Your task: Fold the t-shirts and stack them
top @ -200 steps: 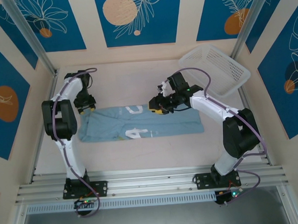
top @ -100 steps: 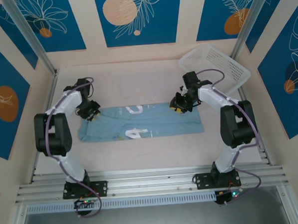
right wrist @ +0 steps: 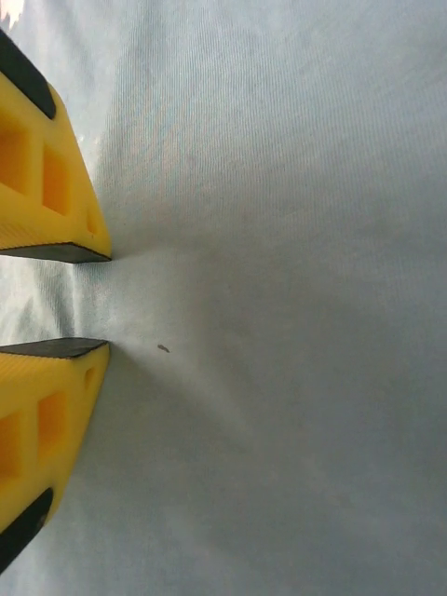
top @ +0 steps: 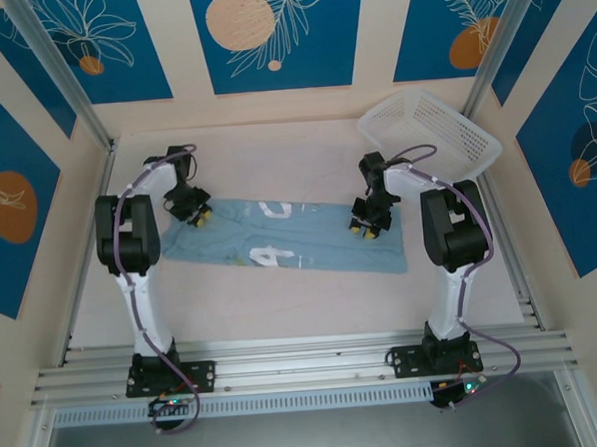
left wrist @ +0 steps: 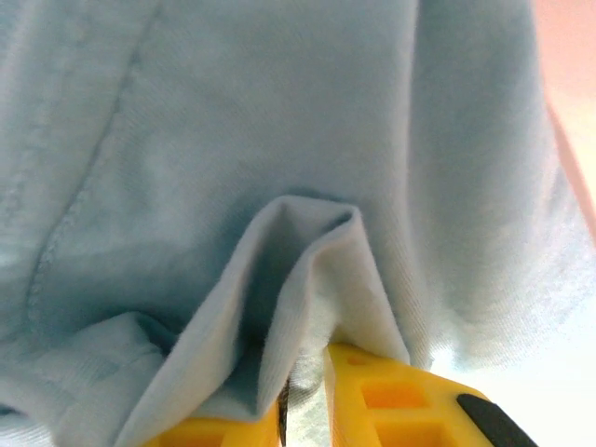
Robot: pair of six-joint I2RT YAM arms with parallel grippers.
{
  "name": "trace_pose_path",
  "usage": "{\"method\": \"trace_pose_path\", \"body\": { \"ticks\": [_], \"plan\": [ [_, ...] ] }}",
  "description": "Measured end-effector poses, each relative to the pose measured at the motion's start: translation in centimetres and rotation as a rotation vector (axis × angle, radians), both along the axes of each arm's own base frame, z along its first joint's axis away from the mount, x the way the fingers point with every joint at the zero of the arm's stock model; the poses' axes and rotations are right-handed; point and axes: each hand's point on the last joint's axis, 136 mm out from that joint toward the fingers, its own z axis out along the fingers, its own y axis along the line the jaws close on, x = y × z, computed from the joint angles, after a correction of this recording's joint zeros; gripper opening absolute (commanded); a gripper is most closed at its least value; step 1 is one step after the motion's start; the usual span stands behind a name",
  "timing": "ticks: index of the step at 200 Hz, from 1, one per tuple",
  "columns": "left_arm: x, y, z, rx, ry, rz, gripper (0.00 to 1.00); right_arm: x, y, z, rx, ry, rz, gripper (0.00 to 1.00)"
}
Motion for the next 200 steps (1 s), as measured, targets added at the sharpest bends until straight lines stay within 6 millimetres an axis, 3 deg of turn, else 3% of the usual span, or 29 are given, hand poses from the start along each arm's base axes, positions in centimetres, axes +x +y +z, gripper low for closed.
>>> {"method": "trace_pose_path", "body": {
  "ticks": [30,64,83,111,143,162,180,200],
  "plan": [
    [7.7,-1.9,0.5,-0.085,-0.157,-0.02,0.2,-2.8,1.3,0.0,0.009,0.038,-0.008,0.3],
    [16.5,-5.2,1.9,-0.179,-0.358,-0.051,0.31,-7.9,5.2,0.2,0.07,0.117,-0.015,0.31],
    [18.6,-7.5,2.9,-0.21,-0.431,-0.073,0.38,-9.5,7.1,1.0,0.105,0.133,-0.009,0.31],
    [17.1,-10.3,4.9,-0.206,-0.427,-0.122,0.38,-8.5,8.2,3.6,0.16,0.042,0.008,0.33],
    [8.5,-11.5,7.9,-0.195,-0.329,-0.083,0.29,-3.6,9.0,7.3,0.252,-0.154,0.063,0.32],
    [4.1,-12.1,9.2,-0.224,-0.304,-0.013,0.25,0.2,10.3,8.2,0.301,-0.237,0.119,0.31],
    [2.9,-11.8,8.2,-0.221,-0.283,0.063,0.22,4.1,11.8,7.9,0.328,-0.289,0.168,0.3],
    [2.3,-10.4,5.4,-0.189,-0.228,0.165,0.19,7.0,13.5,6.5,0.347,-0.303,0.209,0.3]
  ]
}}
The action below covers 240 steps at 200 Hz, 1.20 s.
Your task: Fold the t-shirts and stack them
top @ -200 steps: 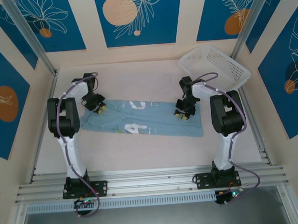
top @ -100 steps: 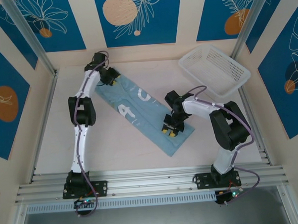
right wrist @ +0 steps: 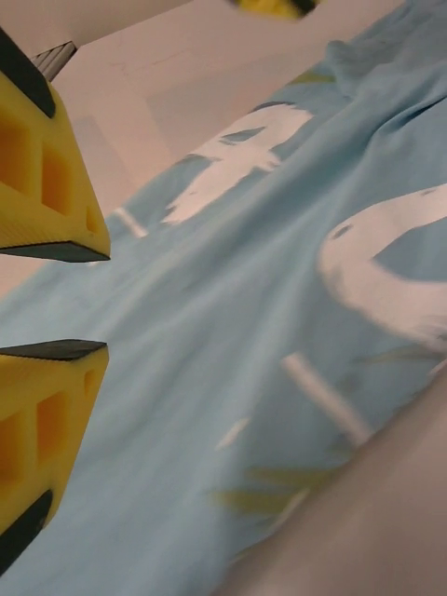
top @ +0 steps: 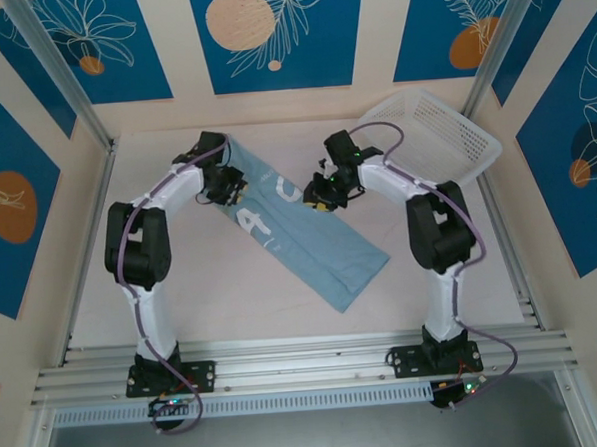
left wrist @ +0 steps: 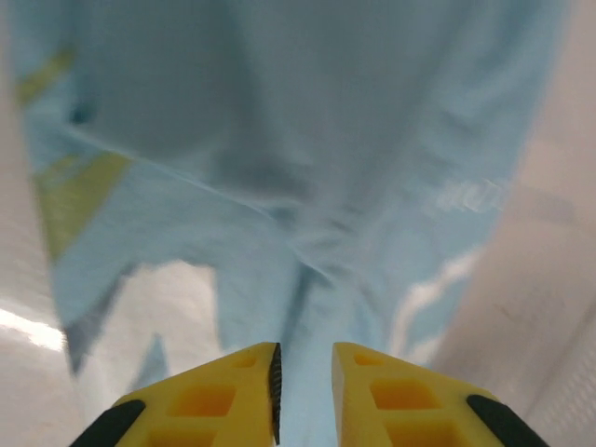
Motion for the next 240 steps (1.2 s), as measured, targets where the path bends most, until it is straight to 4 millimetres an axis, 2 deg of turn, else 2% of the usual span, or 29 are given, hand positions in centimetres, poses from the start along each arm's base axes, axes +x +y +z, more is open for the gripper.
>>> {"method": "trace_pose_path", "body": {
  "ticks": [21,45,71,98,112,131,152,173,190,240],
  "plan": [
    [0.1,1.4,-2.7,0.022,0.066,0.075,0.18,1.7,1.0,-2.0,0.0,0.015,0.022,0.29],
    [1.3,1.9,-5.4,0.024,0.124,0.105,0.18,1.9,1.1,-4.2,-0.022,0.063,0.022,0.29],
    [4.3,1.0,-4.9,0.0,0.088,0.094,0.16,1.2,0.0,-5.5,-0.066,0.131,-0.013,0.28],
    [6.3,-0.4,-5.0,-0.041,0.087,0.044,0.16,0.2,-1.7,-6.3,-0.081,0.195,-0.081,0.28],
    [7.4,-1.7,-5.0,-0.072,0.086,0.001,0.16,-0.2,-2.6,-6.1,-0.073,0.217,-0.131,0.28],
    [9.5,-3.7,-4.9,-0.109,0.046,-0.062,0.16,-2.2,-4.2,-6.3,-0.082,0.287,-0.213,0.29],
    [10.9,-6.2,-4.8,-0.149,0.013,-0.124,0.16,-3.8,-5.3,-6.3,-0.088,0.339,-0.296,0.29],
    [10.8,-8.2,-4.8,-0.172,-0.002,-0.175,0.16,-6.0,-5.8,-6.4,-0.099,0.4,-0.36,0.29],
    [10.1,-9.5,-4.8,-0.179,0.005,-0.207,0.16,-7.5,-5.4,-6.4,-0.112,0.437,-0.387,0.29],
    [8.1,-10.5,-4.7,-0.15,0.023,-0.265,0.19,-12.0,-3.8,-6.5,-0.162,0.492,-0.383,0.29]
  ]
}}
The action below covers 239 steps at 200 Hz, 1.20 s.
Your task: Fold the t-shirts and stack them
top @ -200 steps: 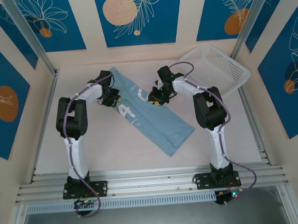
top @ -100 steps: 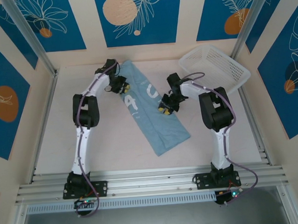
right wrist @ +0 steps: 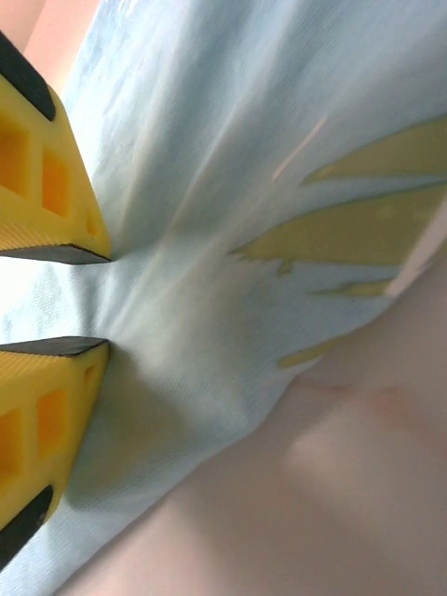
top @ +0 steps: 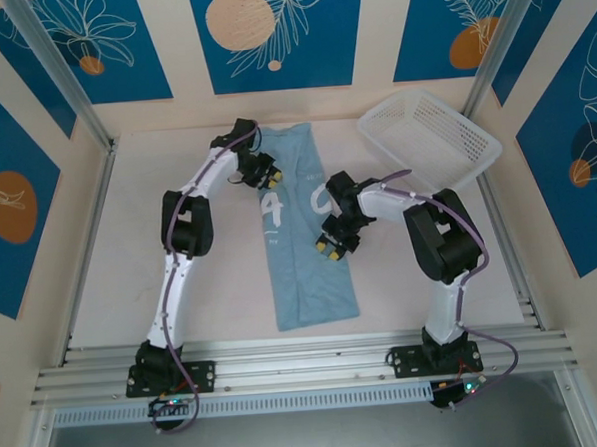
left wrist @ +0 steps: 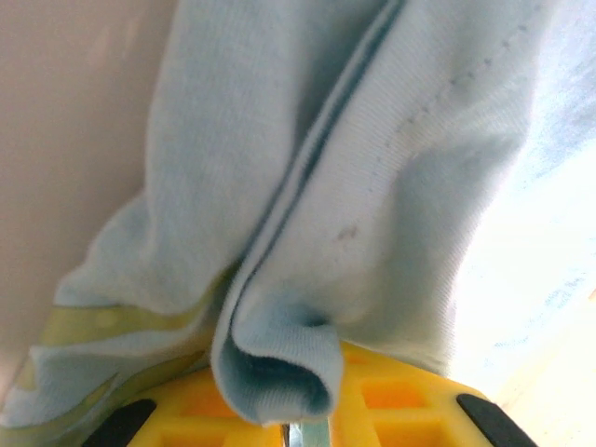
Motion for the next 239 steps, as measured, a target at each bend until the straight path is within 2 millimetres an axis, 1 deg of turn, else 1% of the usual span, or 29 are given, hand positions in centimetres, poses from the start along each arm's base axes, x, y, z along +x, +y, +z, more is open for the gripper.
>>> {"method": "trace_pose_path", "body": {
  "ticks": [16,38,77,85,99,118,132,143,155,158,168,171,175,178,182,185,189,191,192,196,199,201,204,207,219,223,226,232,239],
  "plan": [
    [0.1,0.0,0.1,0.002,-0.007,-0.008,0.19,-0.2,0.2,-0.2,-0.001,0.009,-0.01,0.29],
    [1.0,-0.2,0.2,-0.008,-0.026,-0.015,0.2,0.4,0.5,-0.1,0.016,0.005,-0.024,0.29],
    [2.9,-0.1,0.4,-0.049,-0.09,-0.03,0.24,3.1,2.2,0.1,0.058,-0.02,-0.03,0.29],
    [3.2,0.1,0.6,-0.051,-0.105,-0.035,0.27,3.5,2.5,0.3,0.061,-0.03,-0.031,0.29],
    [3.5,0.7,0.8,-0.036,-0.12,-0.039,0.4,3.9,2.4,0.6,0.057,-0.046,-0.034,0.3],
    [3.5,1.7,1.7,0.012,-0.148,-0.051,0.52,4.0,1.9,1.6,0.041,-0.082,-0.038,0.32],
    [2.5,2.7,2.8,0.063,-0.15,-0.056,0.54,3.8,1.5,3.2,0.046,-0.123,-0.039,0.34],
    [1.2,3.4,4.4,0.096,-0.153,-0.062,0.54,3.3,1.0,4.8,0.058,-0.155,-0.041,0.37],
    [-1.0,3.8,6.9,0.124,-0.165,-0.083,0.53,2.6,0.4,6.3,0.078,-0.194,-0.037,0.39],
    [-1.8,3.9,7.8,0.125,-0.167,-0.088,0.53,2.4,0.2,6.7,0.083,-0.2,-0.039,0.39],
    [-4.2,4.3,9.7,0.131,-0.176,-0.105,0.51,1.5,-0.5,7.5,0.102,-0.223,-0.027,0.42],
    [-5.3,4.2,10.4,0.125,-0.177,-0.113,0.51,1.2,-0.7,7.6,0.105,-0.226,-0.027,0.43],
    [-6.4,4.4,10.8,0.127,-0.179,-0.124,0.51,0.7,-1.0,7.7,0.112,-0.232,-0.017,0.44],
    [-7.9,4.2,11.3,0.119,-0.173,-0.134,0.5,0.3,-1.3,7.7,0.115,-0.233,-0.014,0.45],
    [-9.1,4.3,11.5,0.118,-0.172,-0.146,0.5,-0.2,-1.6,7.6,0.118,-0.235,-0.004,0.46],
    [-10.8,4.1,11.8,0.106,-0.161,-0.16,0.5,-0.6,-1.9,7.5,0.119,-0.234,-0.001,0.47],
    [-12.3,4.1,11.7,0.103,-0.151,-0.174,0.5,-1.3,-2.2,7.4,0.121,-0.234,0.012,0.47],
    [-13.4,3.9,11.6,0.096,-0.138,-0.185,0.5,-1.6,-2.5,7.3,0.12,-0.232,0.014,0.47],
    [-14.1,3.8,11.6,0.091,-0.13,-0.193,0.51,-1.7,-2.5,7.2,0.121,-0.231,0.017,0.48],
    [-15.6,3.7,11.2,0.086,-0.117,-0.209,0.51,-2.3,-2.9,7.0,0.123,-0.23,0.032,0.48],
    [-17.5,3.4,10.9,0.075,-0.093,-0.231,0.51,-2.8,-3.1,6.8,0.123,-0.225,0.039,0.49],
    [-18.1,3.3,10.6,0.072,-0.085,-0.237,0.51,-3.1,-3.3,6.7,0.124,-0.224,0.048,0.49],
    [-20.0,3.1,9.9,0.066,-0.058,-0.257,0.51,-3.5,-3.5,6.6,0.126,-0.22,0.055,0.5],
    [-21.3,3.0,9.4,0.061,-0.04,-0.272,0.52,-3.9,-3.7,6.4,0.128,-0.219,0.067,0.5],
    [-28.0,2.9,6.1,0.056,0.099,-0.334,0.53,-5.5,-4.3,5.9,0.137,-0.203,0.106,0.51],
    [-29.7,3.0,5.1,0.059,0.136,-0.348,0.53,-6.0,-4.4,5.7,0.144,-0.198,0.122,0.51],
    [-31.5,3.0,4.2,0.059,0.176,-0.363,0.53,-6.3,-4.4,5.6,0.15,-0.195,0.131,0.51],
    [-34.3,3.2,2.7,0.068,0.244,-0.382,0.53,-6.9,-4.4,5.4,0.159,-0.188,0.15,0.51],
    [-36.9,3.6,1.5,0.081,0.308,-0.392,0.54,-7.6,-4.4,5.2,0.173,-0.18,0.171,0.51]
  ]
}}
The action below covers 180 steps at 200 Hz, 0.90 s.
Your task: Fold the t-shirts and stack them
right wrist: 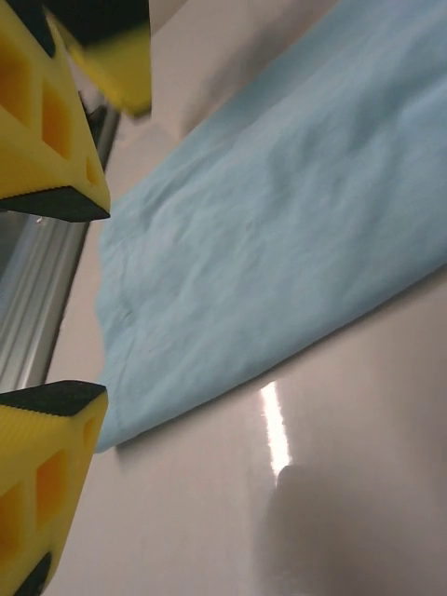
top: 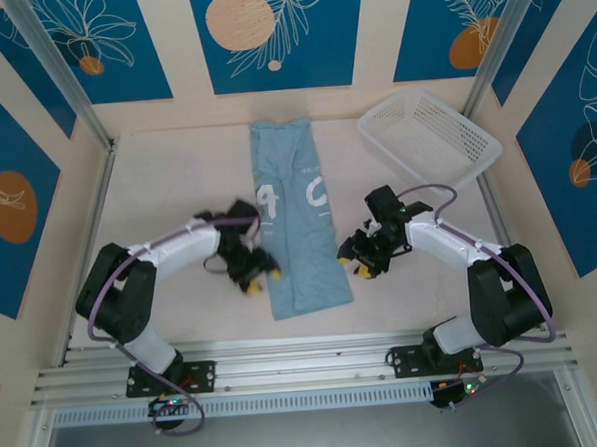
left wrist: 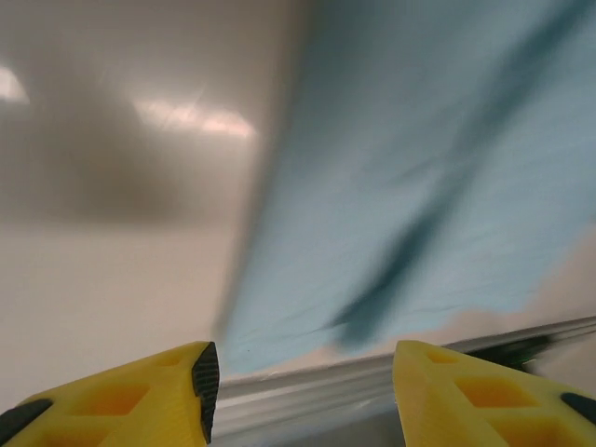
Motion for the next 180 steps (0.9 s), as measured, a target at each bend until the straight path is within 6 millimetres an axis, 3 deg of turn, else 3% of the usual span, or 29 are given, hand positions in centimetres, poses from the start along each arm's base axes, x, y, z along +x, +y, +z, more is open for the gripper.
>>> {"method": "trace_pose_path", "body": {
  "ticks": [12,28,79,105,133,180],
  "plan": [
    [-3.2,0.7,-1.4,0.028,0.066,-0.003,0.54,-0.9,0.0,-0.4,0.014,0.009,0.028,0.51],
    [-4.6,0.6,-1.9,0.032,0.082,0.013,0.53,-1.7,-0.2,-0.9,0.026,0.024,0.046,0.51],
    [-2.9,-2.2,-1.9,-0.042,0.008,0.066,0.48,-1.7,-0.3,-1.0,0.064,0.02,0.066,0.51],
    [-3.5,-2.6,-2.5,-0.02,0.028,0.058,0.2,-1.8,-0.2,-1.0,0.071,0.021,0.078,0.49],
    [-3.7,-2.2,-2.7,0.004,0.036,0.065,0.0,-2.1,-0.2,-1.6,0.068,0.046,0.083,0.49],
    [-3.5,-2.4,-2.6,0.002,0.012,0.041,0.0,-4.1,0.1,-3.7,0.027,0.121,0.13,0.48]
  ]
}}
